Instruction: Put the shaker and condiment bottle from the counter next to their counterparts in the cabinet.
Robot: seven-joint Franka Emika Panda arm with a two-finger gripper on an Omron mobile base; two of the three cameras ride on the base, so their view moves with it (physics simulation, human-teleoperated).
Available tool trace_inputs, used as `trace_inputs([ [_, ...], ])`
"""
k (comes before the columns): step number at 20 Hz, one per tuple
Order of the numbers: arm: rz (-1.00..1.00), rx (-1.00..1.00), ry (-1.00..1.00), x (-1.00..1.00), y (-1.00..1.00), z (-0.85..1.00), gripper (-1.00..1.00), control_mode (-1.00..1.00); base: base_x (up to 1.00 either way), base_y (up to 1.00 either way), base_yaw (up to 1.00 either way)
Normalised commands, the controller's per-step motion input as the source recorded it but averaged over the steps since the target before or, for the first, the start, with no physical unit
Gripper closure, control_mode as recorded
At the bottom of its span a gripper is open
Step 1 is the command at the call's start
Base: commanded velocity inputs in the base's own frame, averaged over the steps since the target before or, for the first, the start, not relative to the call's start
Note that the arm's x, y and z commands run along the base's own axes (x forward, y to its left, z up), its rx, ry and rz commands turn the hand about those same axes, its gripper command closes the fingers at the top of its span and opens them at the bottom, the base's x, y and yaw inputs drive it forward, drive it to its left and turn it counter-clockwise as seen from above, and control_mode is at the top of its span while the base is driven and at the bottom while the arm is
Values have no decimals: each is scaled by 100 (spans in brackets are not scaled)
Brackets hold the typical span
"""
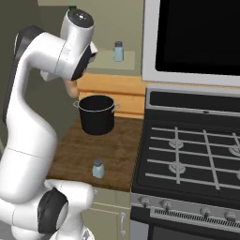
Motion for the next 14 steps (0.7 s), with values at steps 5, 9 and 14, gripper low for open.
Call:
trace_inputs([
  [5,0,0,-4,0,15,36,100,-100,0,0,0],
  [9,0,0,-1,0,12,37,100,-100,0,0,0],
  [14,0,1,0,18,11,26,100,-100,0,0,0],
])
